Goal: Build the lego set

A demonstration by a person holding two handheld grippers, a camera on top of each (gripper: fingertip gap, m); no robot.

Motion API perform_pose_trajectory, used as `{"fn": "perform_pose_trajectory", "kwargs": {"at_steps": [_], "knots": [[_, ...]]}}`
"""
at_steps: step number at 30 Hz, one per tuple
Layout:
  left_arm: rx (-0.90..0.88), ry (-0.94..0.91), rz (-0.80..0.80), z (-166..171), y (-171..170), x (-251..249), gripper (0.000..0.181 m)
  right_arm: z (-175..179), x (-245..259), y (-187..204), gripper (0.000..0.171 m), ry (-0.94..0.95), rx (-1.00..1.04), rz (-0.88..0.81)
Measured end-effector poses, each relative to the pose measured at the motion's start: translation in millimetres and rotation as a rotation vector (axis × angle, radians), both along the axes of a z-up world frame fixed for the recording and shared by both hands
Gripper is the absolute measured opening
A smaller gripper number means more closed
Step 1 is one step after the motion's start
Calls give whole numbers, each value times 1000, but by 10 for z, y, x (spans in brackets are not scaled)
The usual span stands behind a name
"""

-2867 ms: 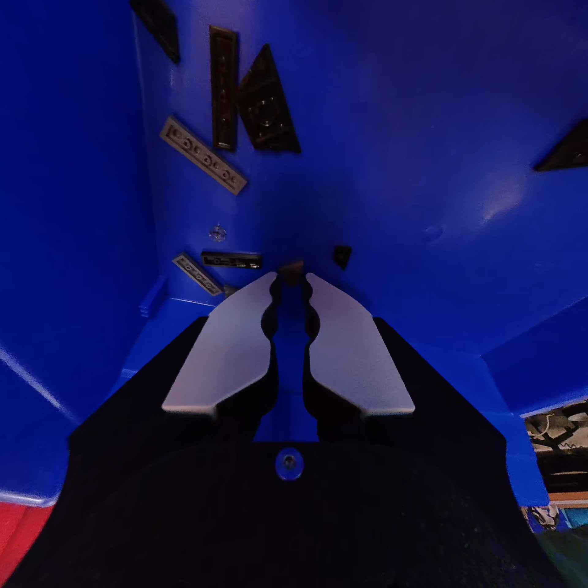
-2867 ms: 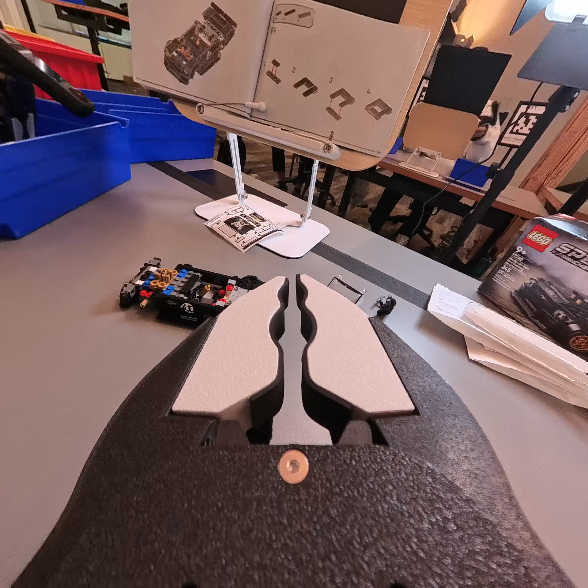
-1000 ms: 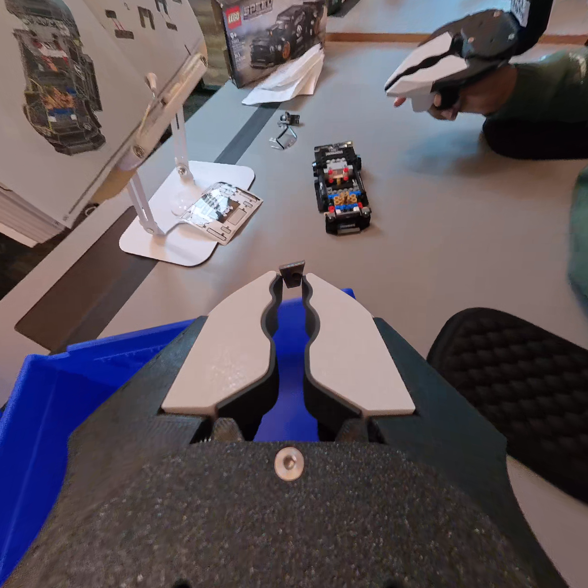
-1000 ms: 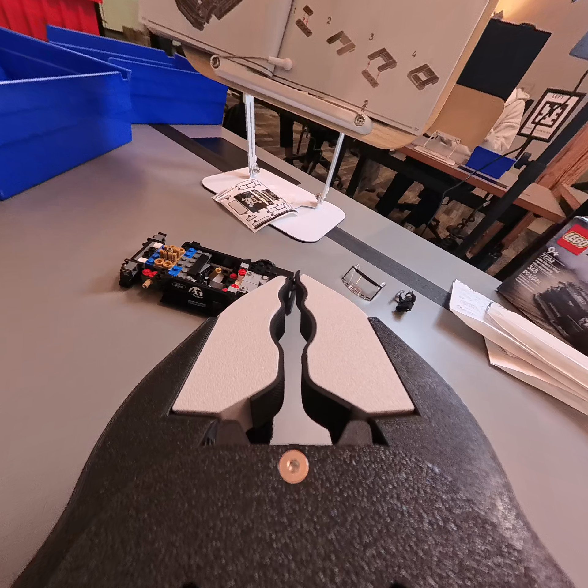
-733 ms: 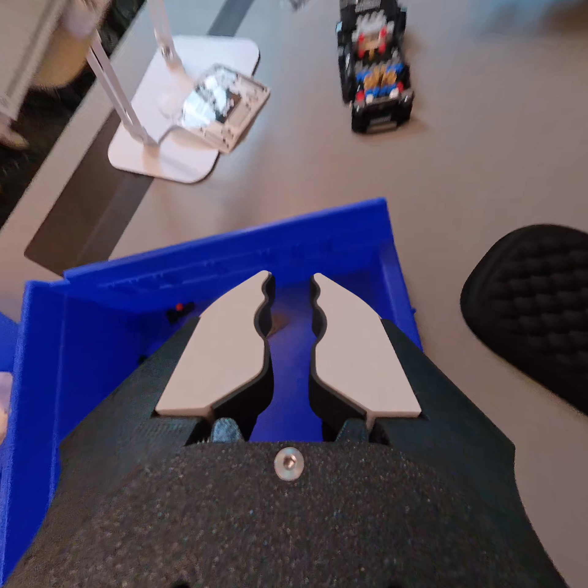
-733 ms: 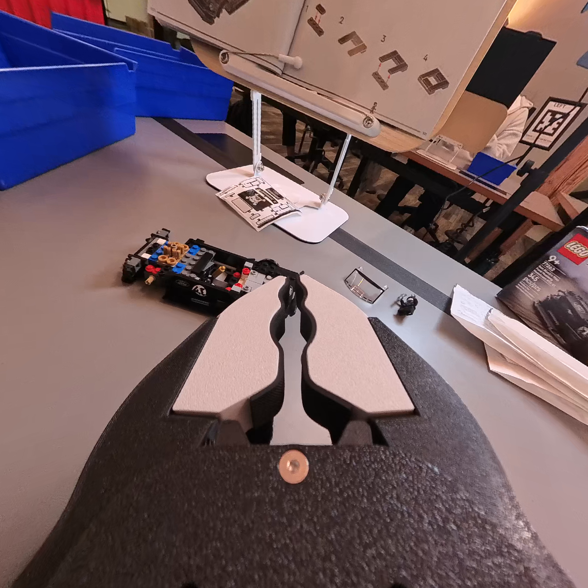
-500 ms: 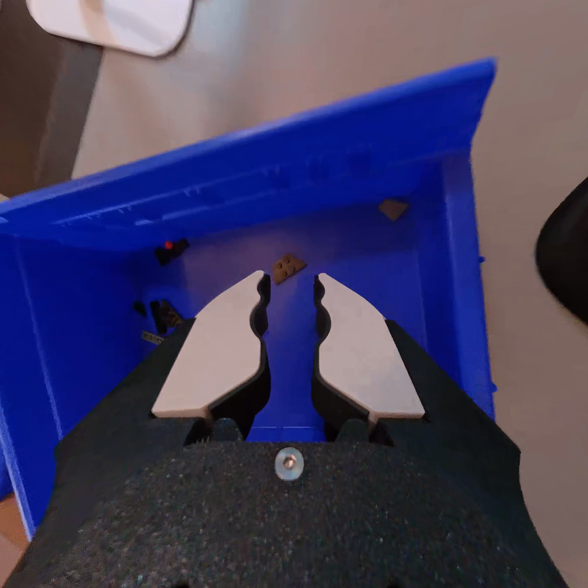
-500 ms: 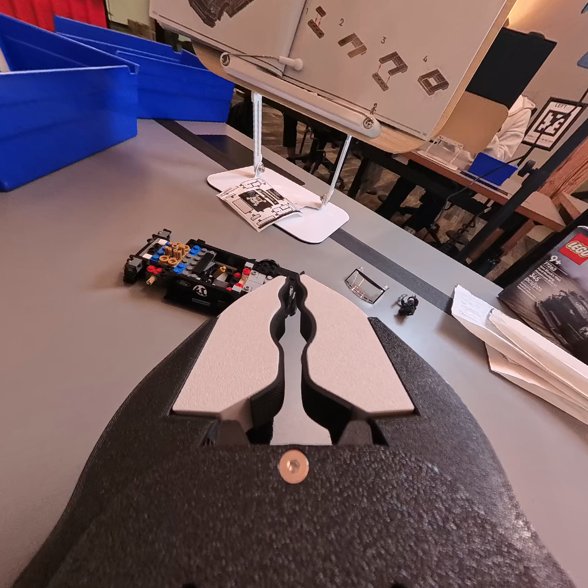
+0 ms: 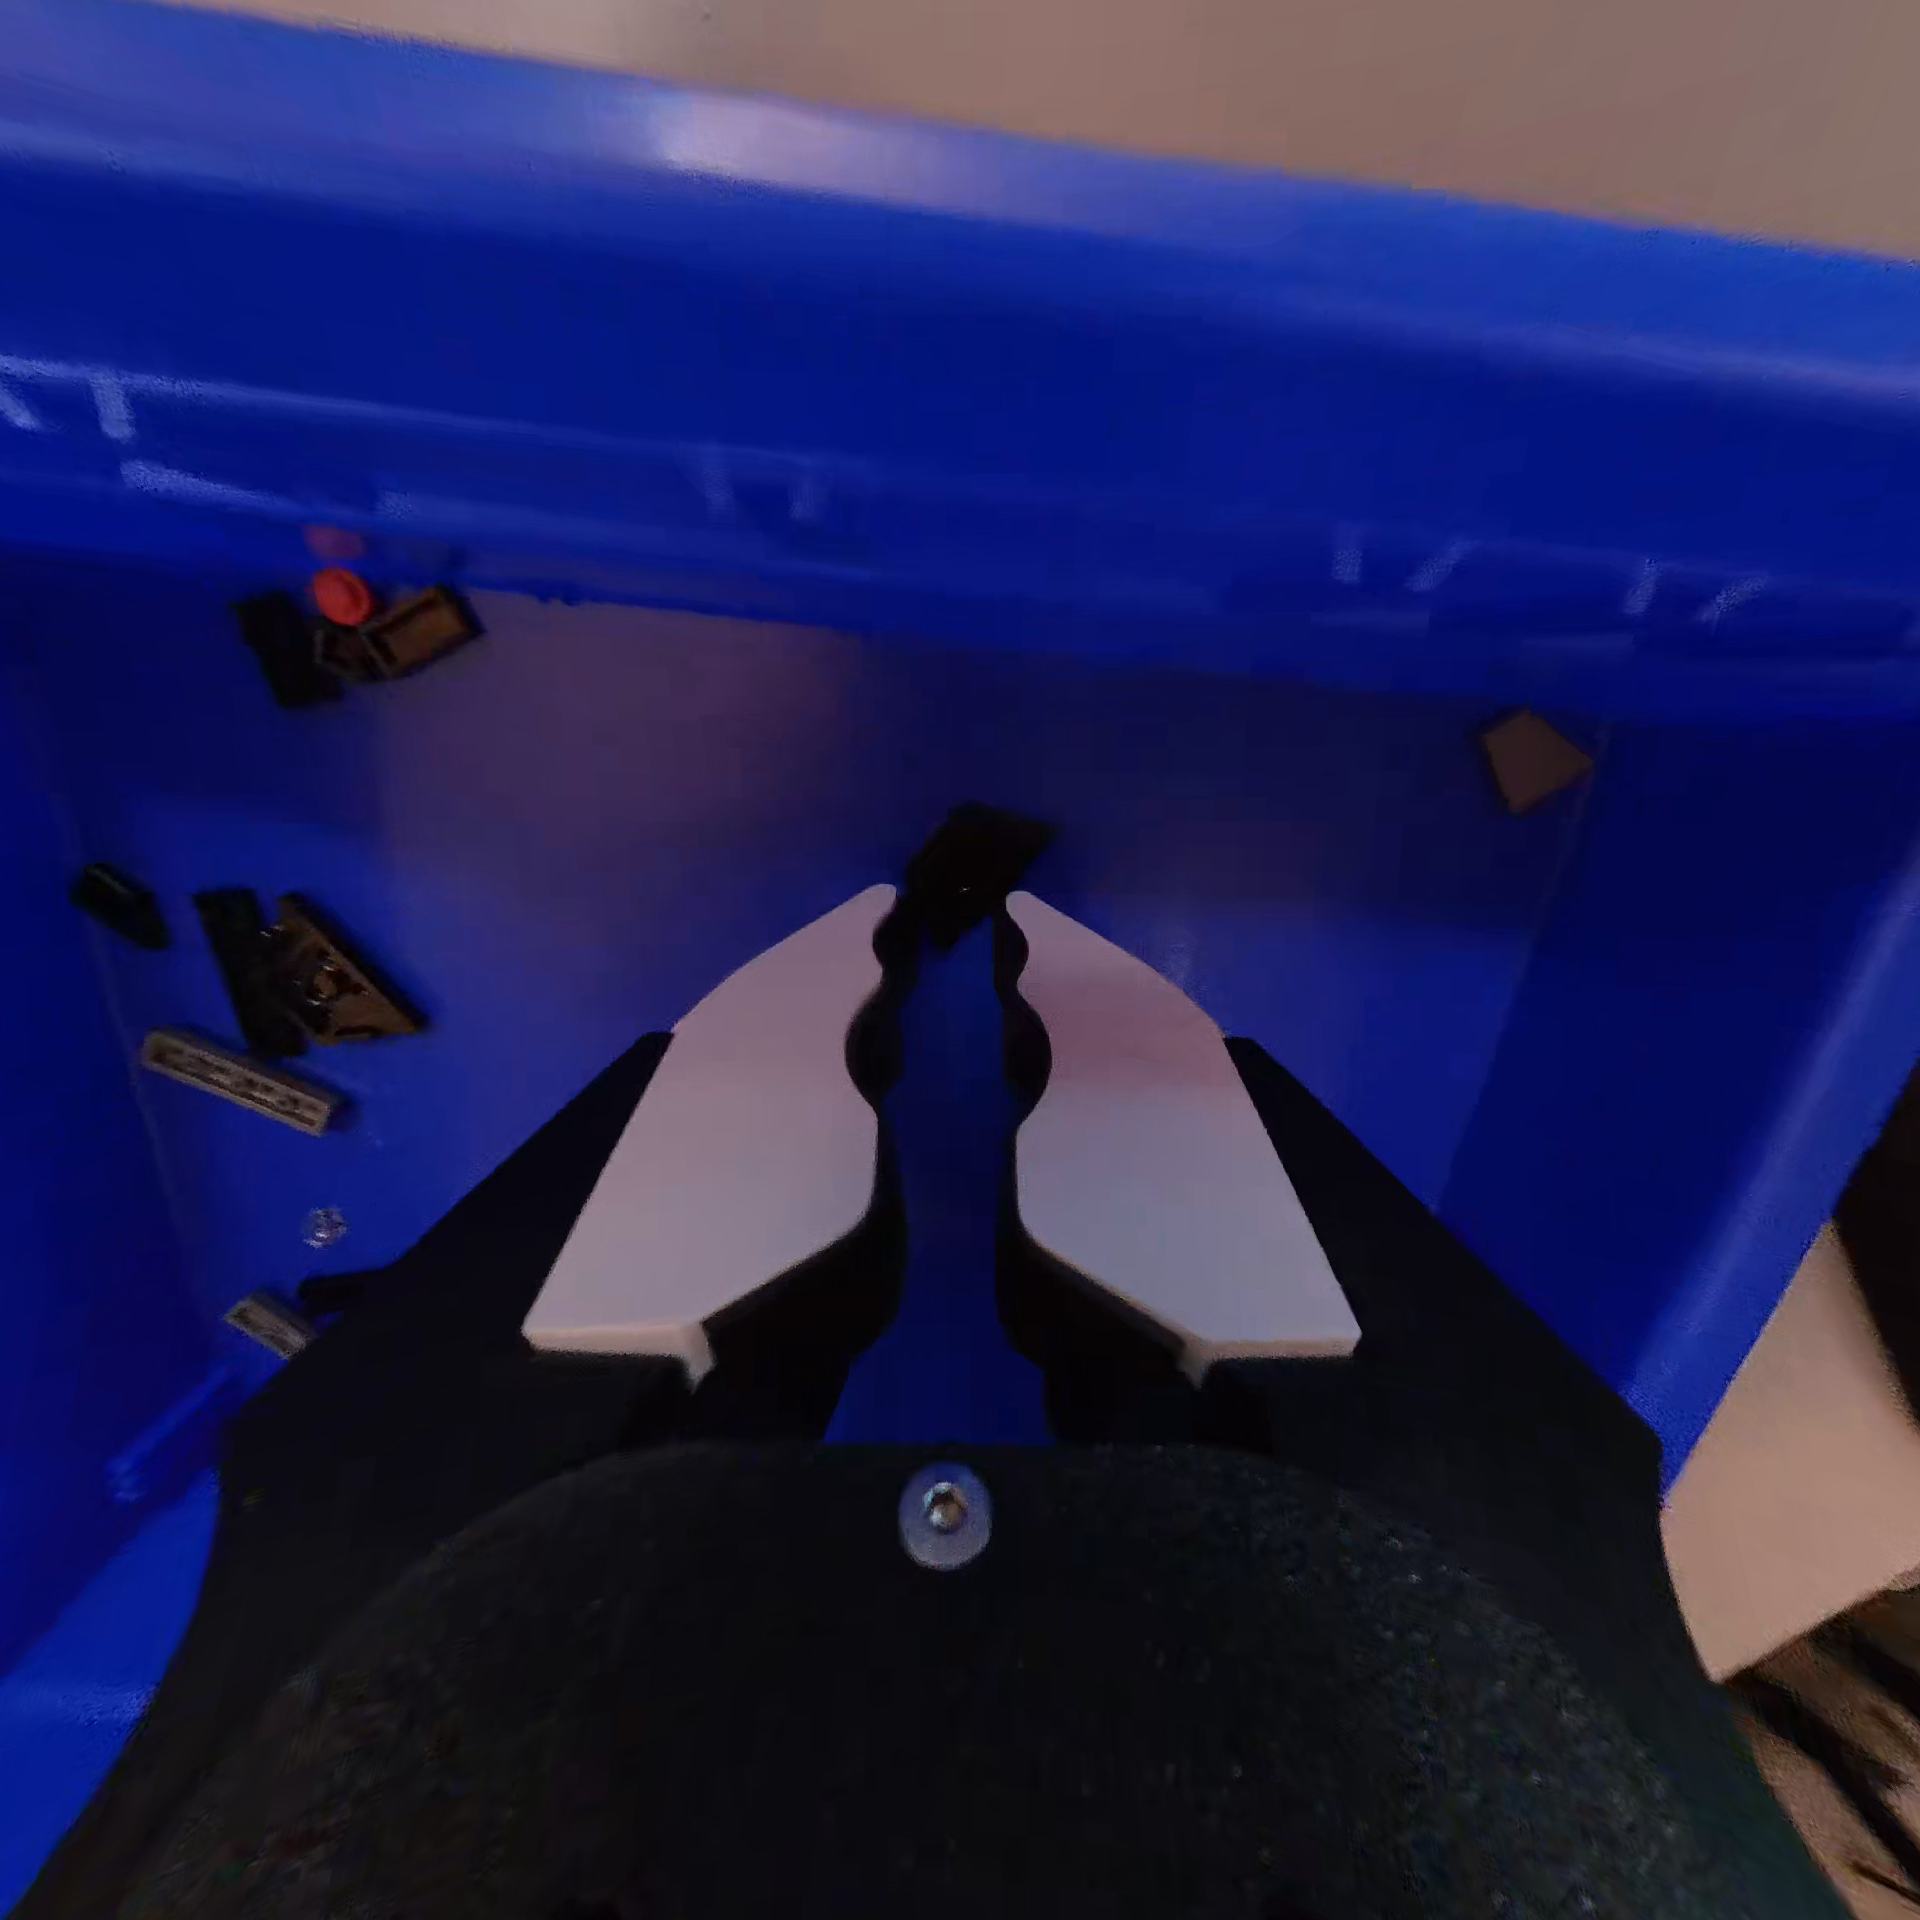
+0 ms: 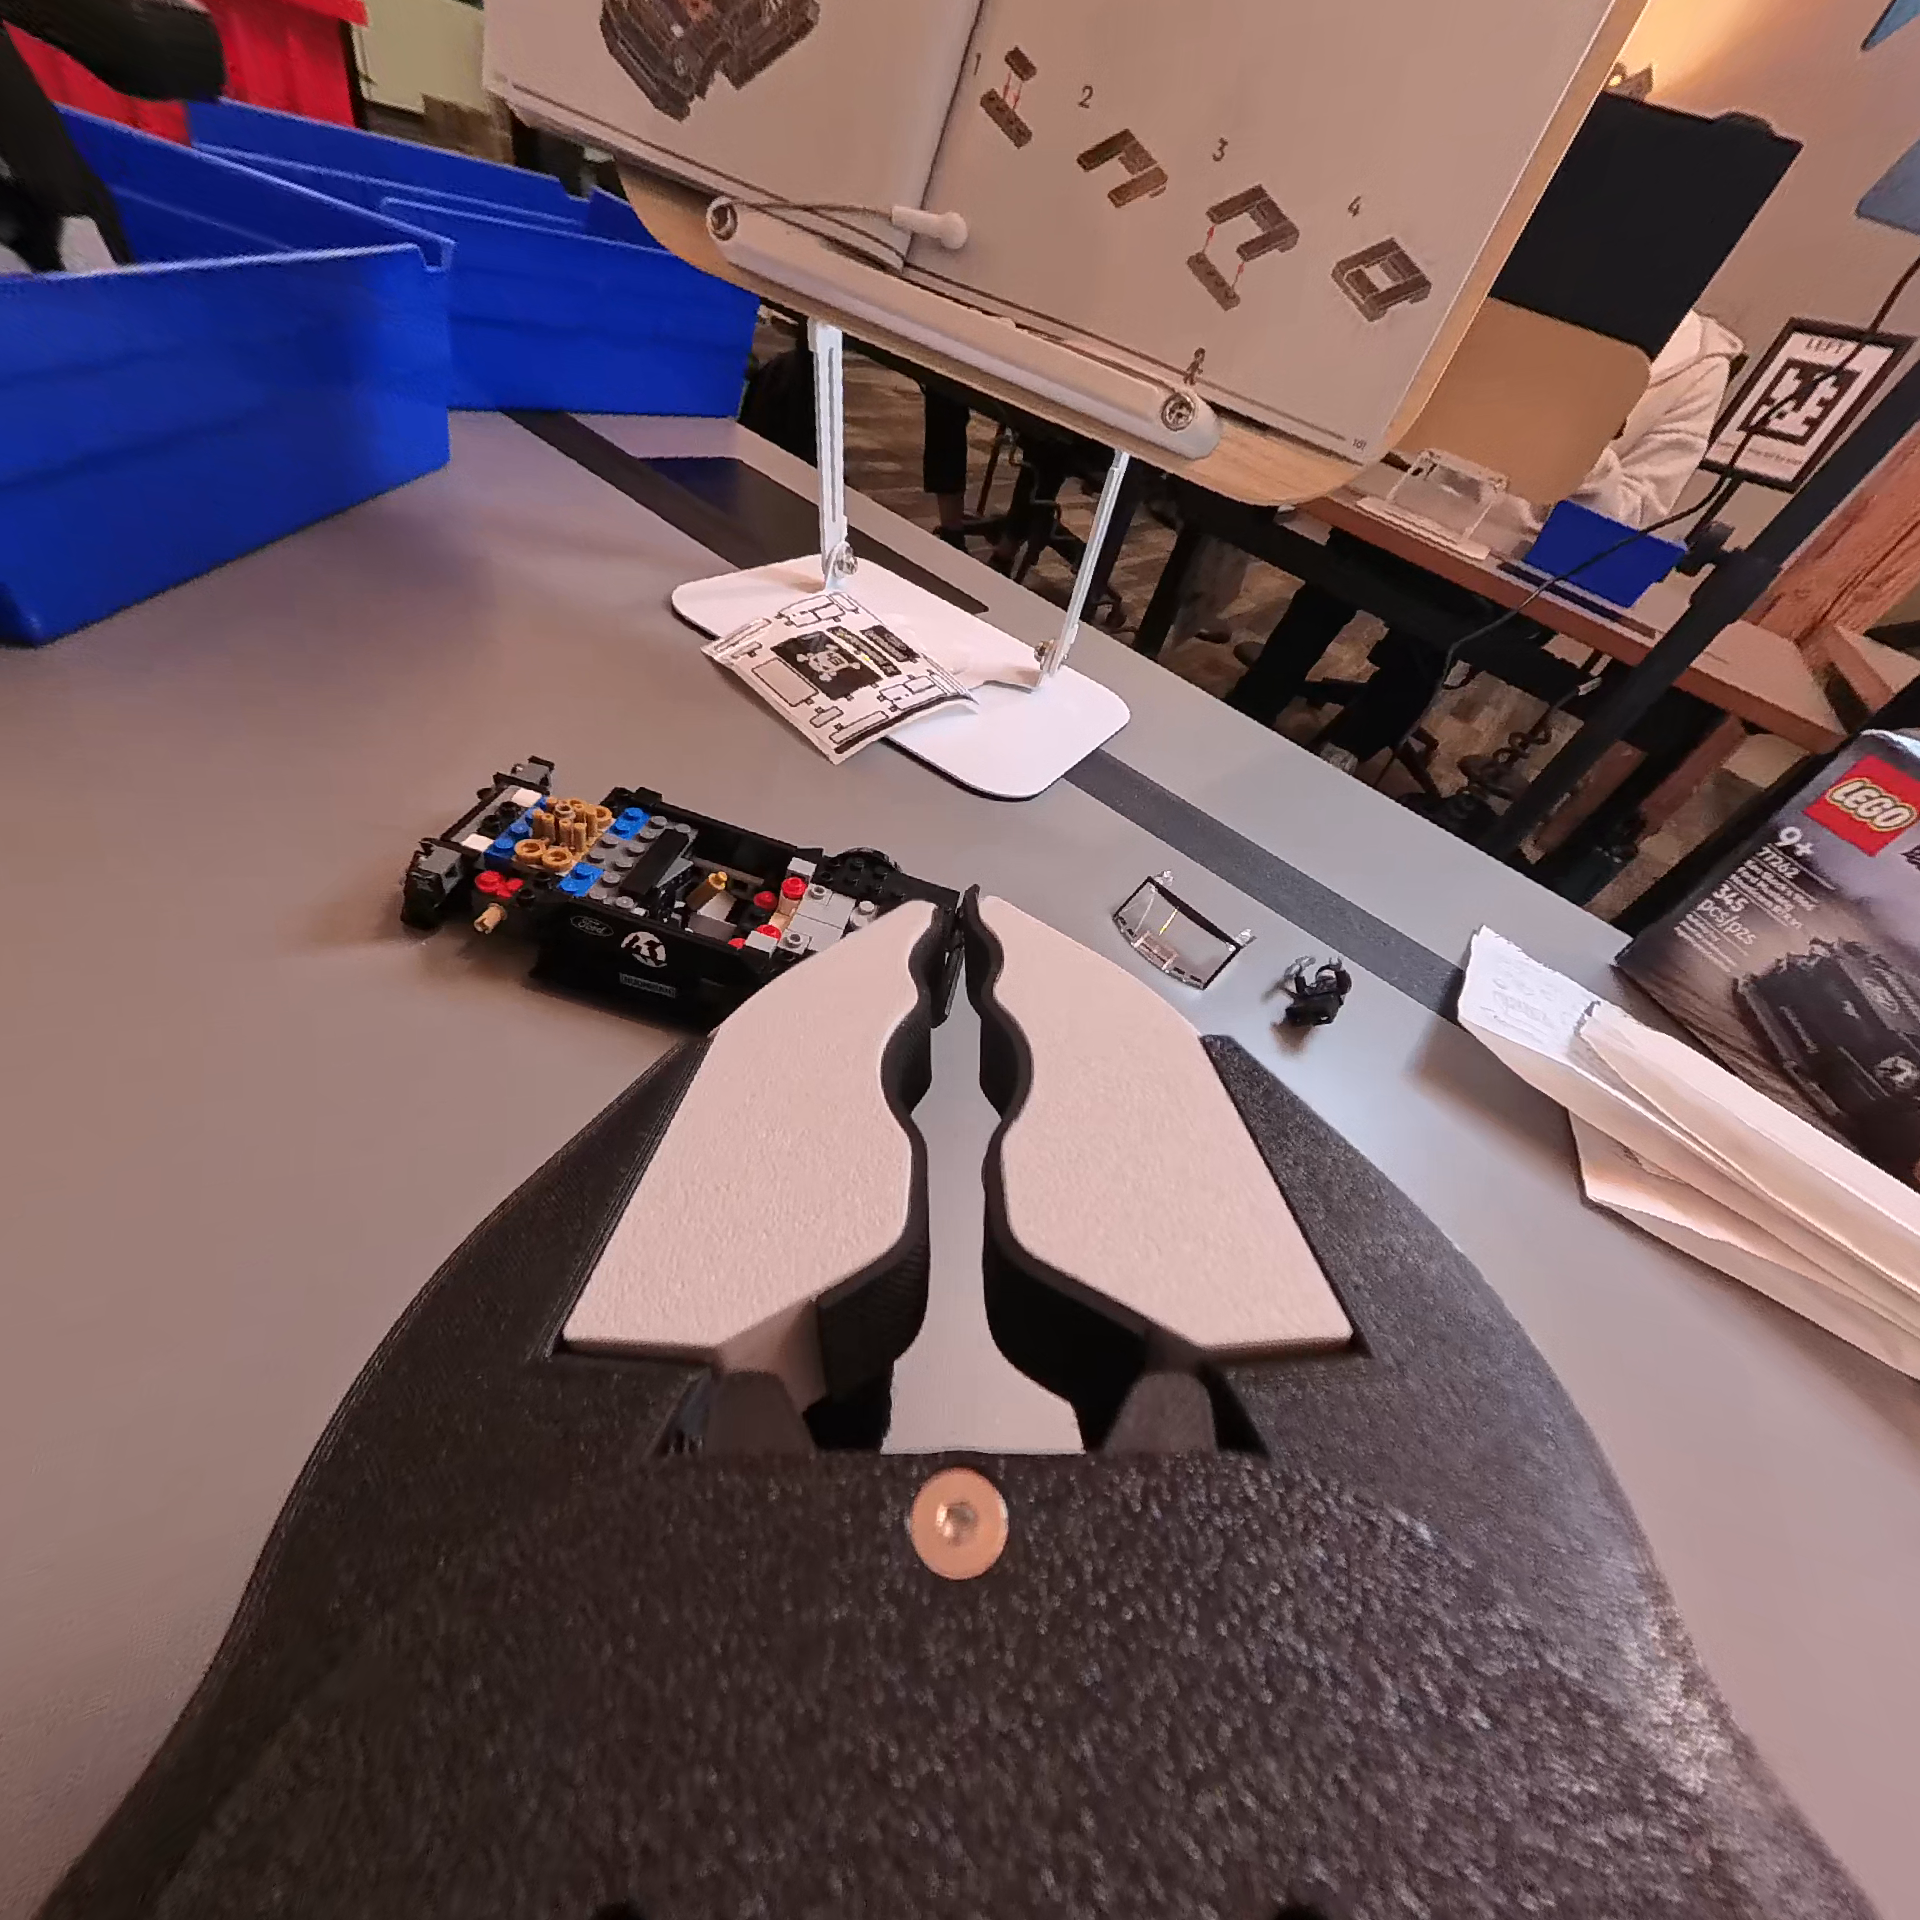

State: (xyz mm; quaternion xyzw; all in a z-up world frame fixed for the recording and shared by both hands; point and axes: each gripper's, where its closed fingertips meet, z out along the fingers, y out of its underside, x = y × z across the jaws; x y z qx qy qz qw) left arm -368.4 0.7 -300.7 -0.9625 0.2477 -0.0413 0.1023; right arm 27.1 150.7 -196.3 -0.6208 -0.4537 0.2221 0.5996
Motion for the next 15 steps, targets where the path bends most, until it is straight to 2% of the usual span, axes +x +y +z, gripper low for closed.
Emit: {"fn": "perform_pose_trajectory", "kwargs": {"at_steps": [5, 8, 10, 12, 15], "knots": [[57, 119, -53, 47, -35, -12, 12, 75, 21, -30, 3, 15, 16, 11], [150, 175, -66, 297, -43, 33, 12, 132, 49, -48, 3, 30, 24, 15], [265, 203, -65, 657, -42, 134, 11, 168, 68, -59, 3, 40, 30, 17], [416, 184, -80, 1155, -64, 386, 11, 197, 77, -66, 3, 50, 31, 22], [576, 71, -165, 1778, -189, 1058, 11, 204, 62, -73, 3, 61, 21, 32]]}}
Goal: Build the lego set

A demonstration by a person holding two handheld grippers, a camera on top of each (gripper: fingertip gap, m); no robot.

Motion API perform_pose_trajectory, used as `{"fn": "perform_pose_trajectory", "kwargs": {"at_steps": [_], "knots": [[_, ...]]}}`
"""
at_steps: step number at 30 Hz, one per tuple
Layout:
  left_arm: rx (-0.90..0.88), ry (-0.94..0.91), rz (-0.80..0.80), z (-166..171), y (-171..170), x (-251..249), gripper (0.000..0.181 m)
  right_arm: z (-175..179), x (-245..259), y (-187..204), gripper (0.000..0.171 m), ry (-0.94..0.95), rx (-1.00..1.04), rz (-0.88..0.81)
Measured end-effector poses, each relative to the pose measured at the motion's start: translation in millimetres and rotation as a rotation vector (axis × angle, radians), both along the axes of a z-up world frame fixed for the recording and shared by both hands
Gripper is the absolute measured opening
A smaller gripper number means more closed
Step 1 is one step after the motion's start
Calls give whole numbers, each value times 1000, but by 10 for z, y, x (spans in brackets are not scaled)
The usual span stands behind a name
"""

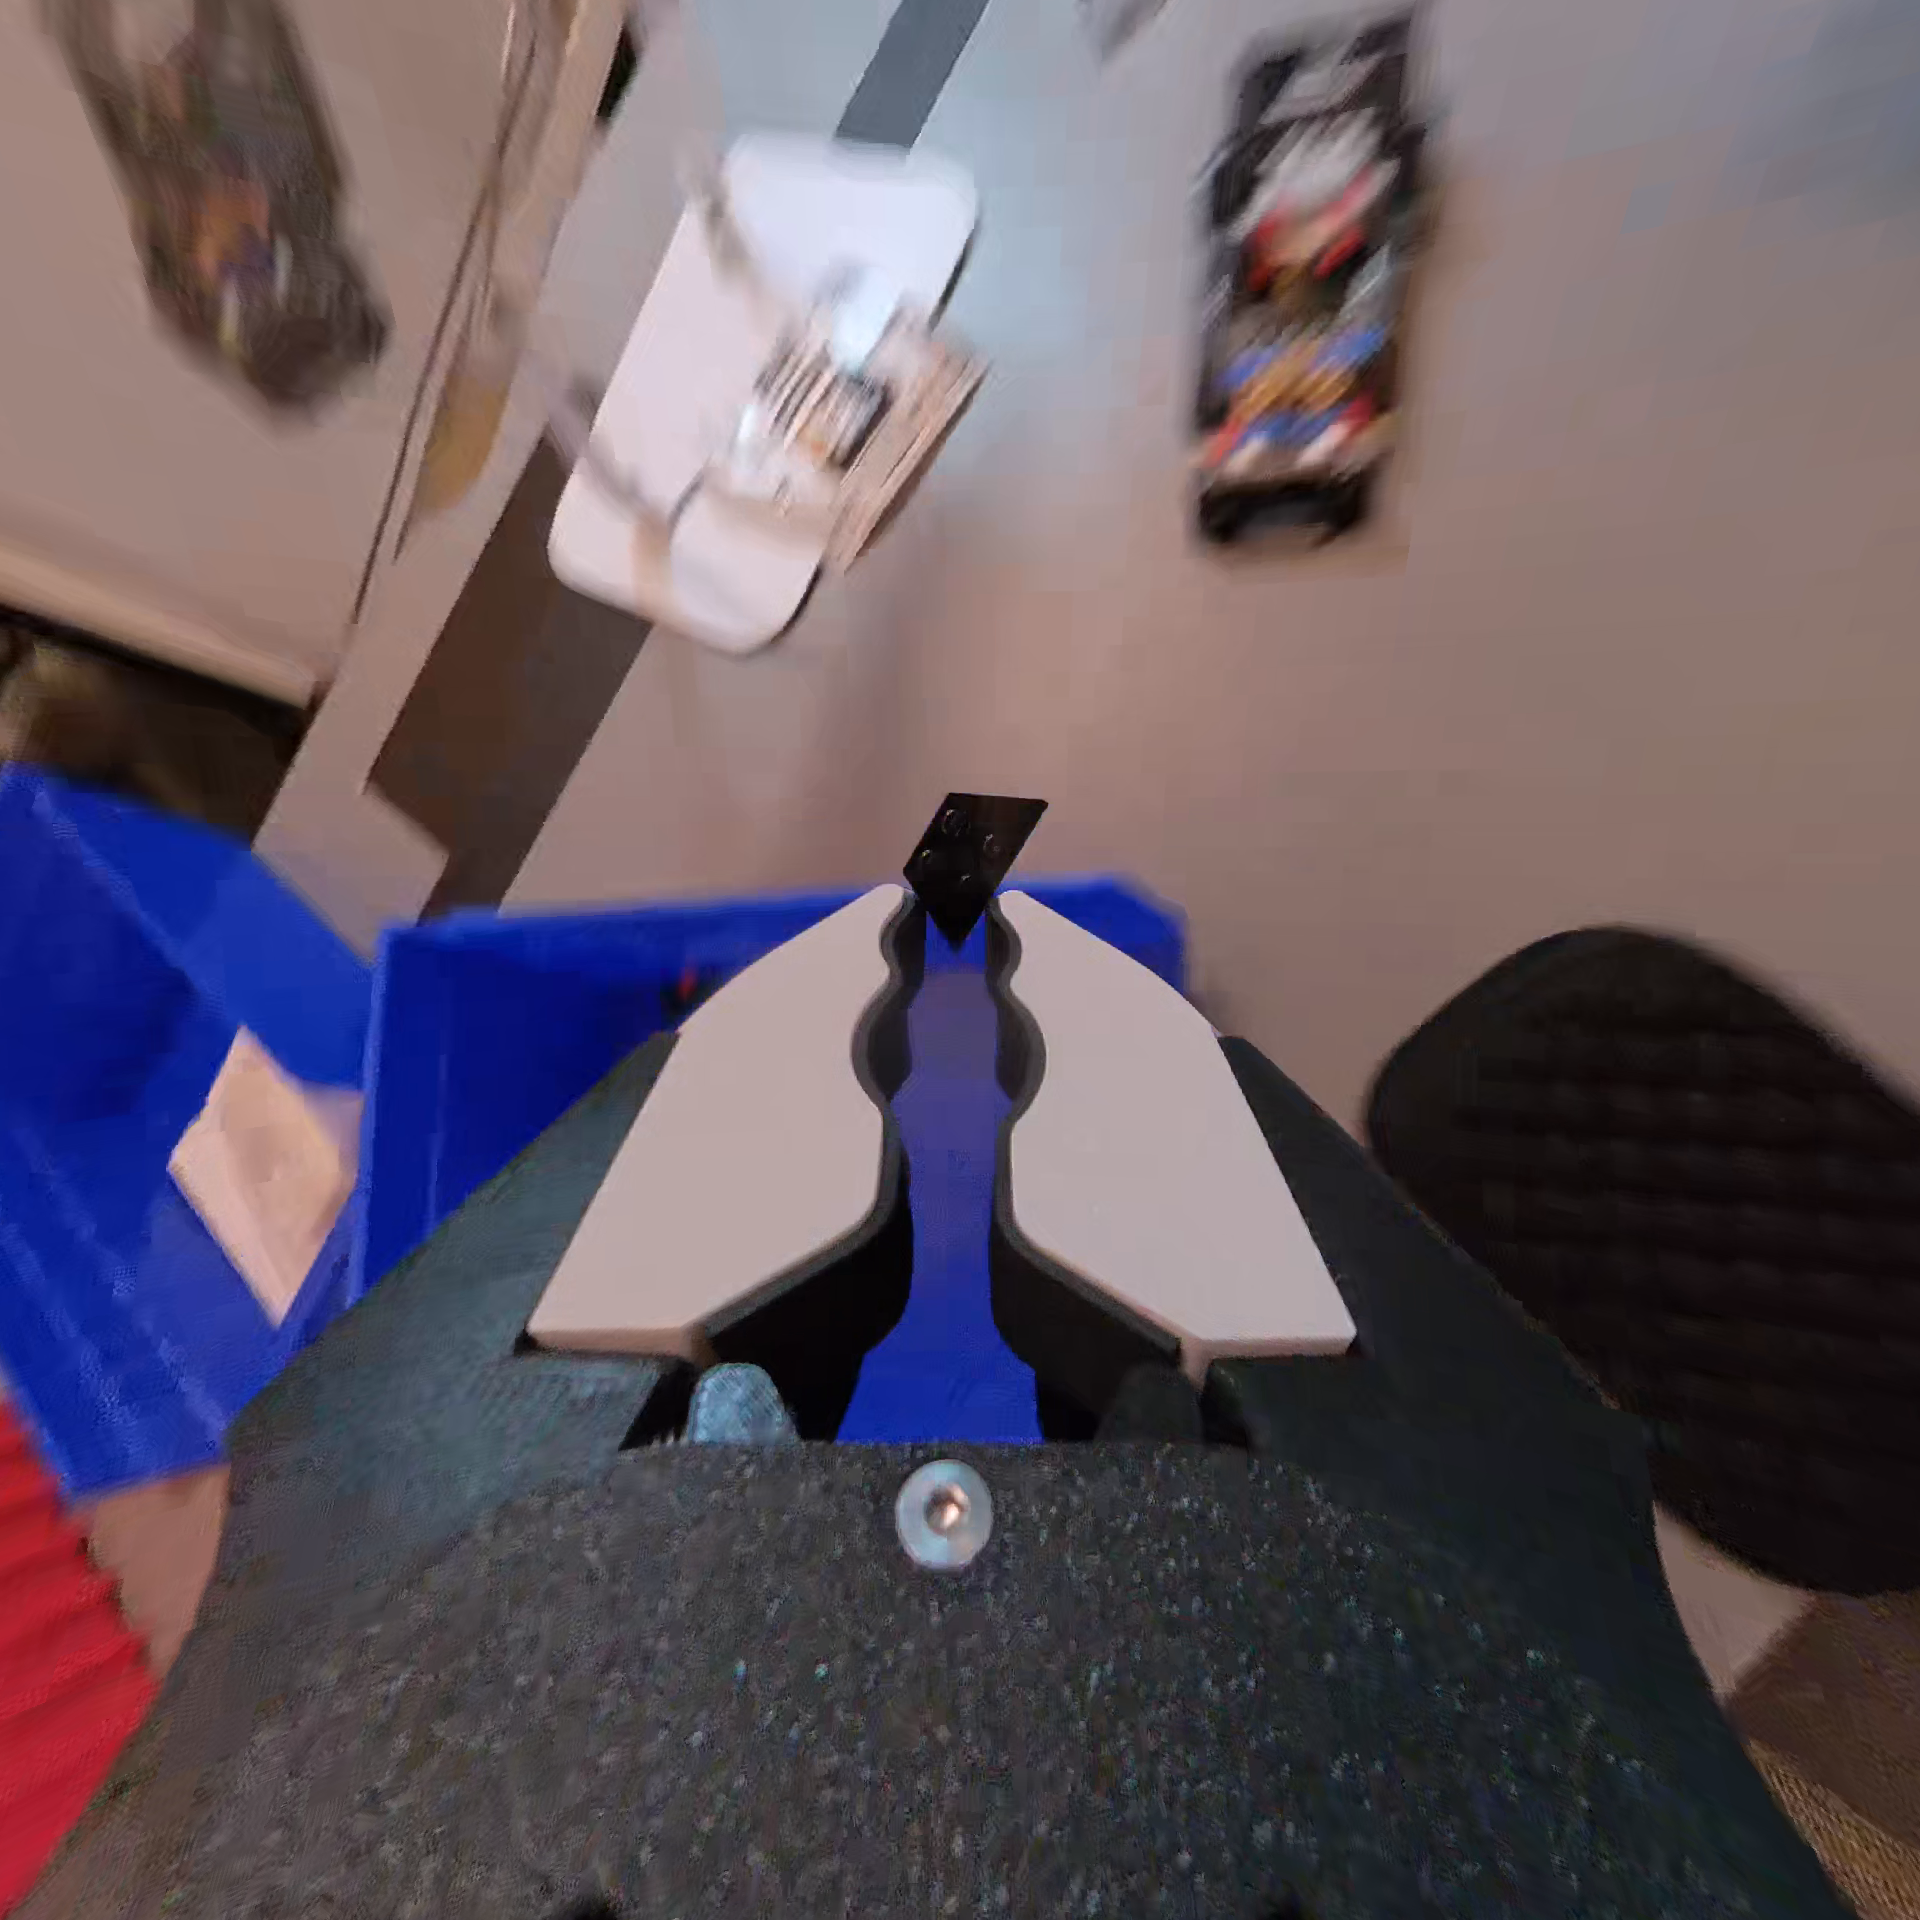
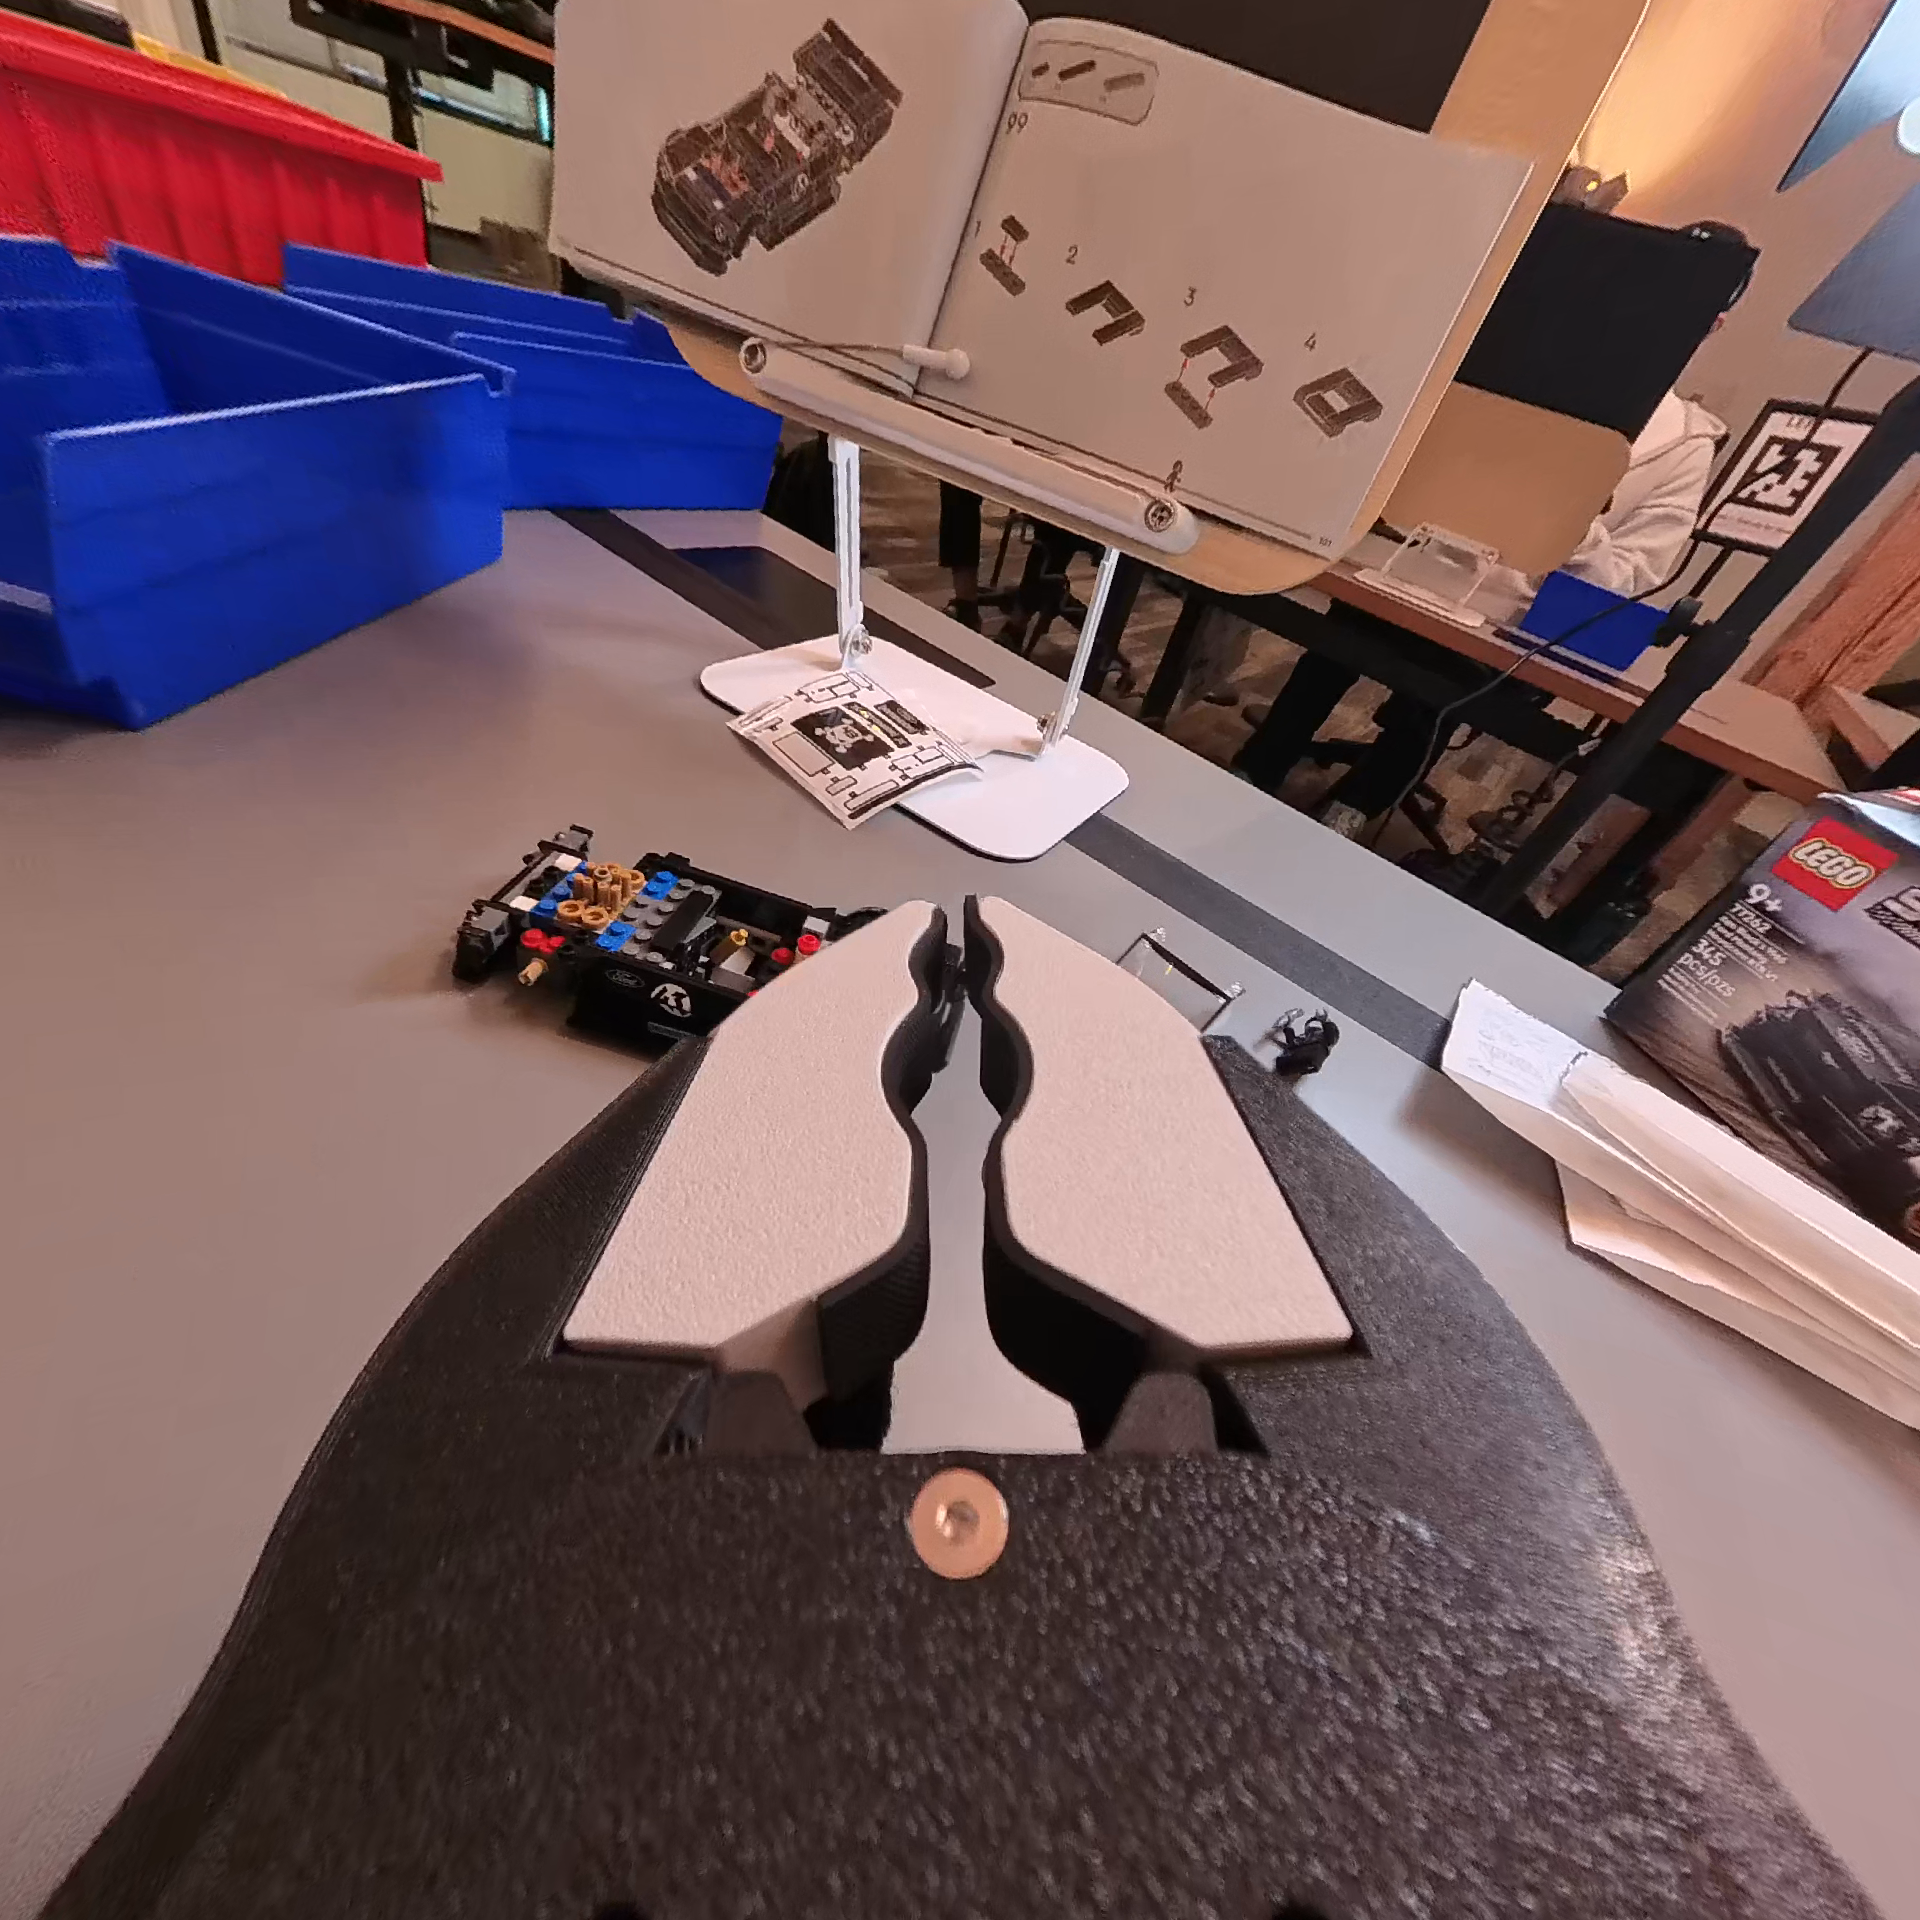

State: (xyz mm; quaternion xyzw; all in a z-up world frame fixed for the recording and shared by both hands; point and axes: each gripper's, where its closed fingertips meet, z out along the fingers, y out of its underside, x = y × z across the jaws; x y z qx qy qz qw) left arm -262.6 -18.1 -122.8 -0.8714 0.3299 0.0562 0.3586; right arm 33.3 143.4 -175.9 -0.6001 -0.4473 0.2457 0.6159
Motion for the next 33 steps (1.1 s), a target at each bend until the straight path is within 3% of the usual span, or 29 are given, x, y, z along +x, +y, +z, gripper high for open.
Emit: {"fn": "perform_pose_trajectory", "kwargs": {"at_steps": [3, 6, 9, 13, 15, 18, 22, 24, 26, 29, 33], "knots": [[-32, -70, -199, -66, -108, 891, 11, -5, -25, -25, 3, -1, -2, 11], [-208, -90, -363, -781, -128, 1645, 11, 41, -9, -50, 3, 1, 25, 6], [-378, -81, -431, -1439, -93, 2036, 11, 91, 52, -35, 3, 17, 34, -13], [-460, -42, -465, -1756, -11, 2211, 13, 145, 132, 1, 3, 38, 38, -33], [-463, 17, -480, -1810, -15, 2178, 38, 154, 147, 13, 3, 42, 36, -34], [-425, 23, -469, -1702, -27, 2069, 50, 149, 162, 23, 3, 37, 38, -36], [-211, -73, -323, -852, 119, 1515, 42, 181, 187, 32, 3, 49, 40, -40], [-35, -106, -140, -279, 312, 909, 36, 183, 186, 41, 3, 57, 29, -38], [80, -72, 71, 77, 448, 103, 34, 159, 169, 47, 3, 58, 12, -33], [-46, 8, 350, -116, 393, -1079, 34, 122, 135, 35, 3, 48, 1, -24], [-307, 8, 507, -859, 199, -1870, 30, 124, 131, 23, 3, 39, 13, -31]]}}
